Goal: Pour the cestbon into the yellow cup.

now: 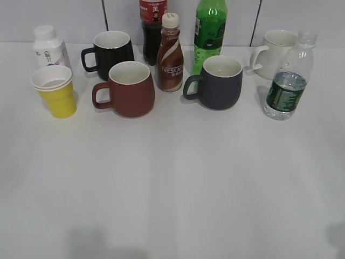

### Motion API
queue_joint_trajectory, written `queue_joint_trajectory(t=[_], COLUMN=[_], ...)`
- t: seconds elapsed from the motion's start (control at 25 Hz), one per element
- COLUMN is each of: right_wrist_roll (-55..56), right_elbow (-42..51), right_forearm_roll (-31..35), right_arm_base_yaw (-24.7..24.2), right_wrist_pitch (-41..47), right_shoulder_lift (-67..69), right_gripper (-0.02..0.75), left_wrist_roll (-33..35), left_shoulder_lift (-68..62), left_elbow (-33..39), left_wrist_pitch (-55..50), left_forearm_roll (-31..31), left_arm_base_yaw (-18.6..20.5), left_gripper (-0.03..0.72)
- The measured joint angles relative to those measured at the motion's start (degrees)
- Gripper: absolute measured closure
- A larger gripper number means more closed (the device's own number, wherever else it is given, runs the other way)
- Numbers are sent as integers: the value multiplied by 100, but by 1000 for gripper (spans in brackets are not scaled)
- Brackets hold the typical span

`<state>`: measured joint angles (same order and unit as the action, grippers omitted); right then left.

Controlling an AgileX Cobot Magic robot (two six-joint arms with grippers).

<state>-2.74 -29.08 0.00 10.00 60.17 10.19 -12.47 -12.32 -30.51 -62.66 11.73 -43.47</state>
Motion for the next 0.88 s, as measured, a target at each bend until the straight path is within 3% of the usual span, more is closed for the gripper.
queue_joint_trajectory(t=[0.76, 0.88], right_wrist_roll=[0, 0], right_elbow=[0, 0], right_forearm_roll=[-30, -34], right_arm_base_yaw=[0, -162], right_wrist_pitch=[-39, -39], right_shoulder_lift=[-20, -110], right_gripper=[147, 146], left_wrist_roll=[18, 18], left_shoulder_lift=[12, 93], left_elbow=[28, 28], left_wrist_pitch=[94, 94], left_forearm_roll=[2, 2], left_arm_base_yaw=[14, 495], left_gripper=[129, 129])
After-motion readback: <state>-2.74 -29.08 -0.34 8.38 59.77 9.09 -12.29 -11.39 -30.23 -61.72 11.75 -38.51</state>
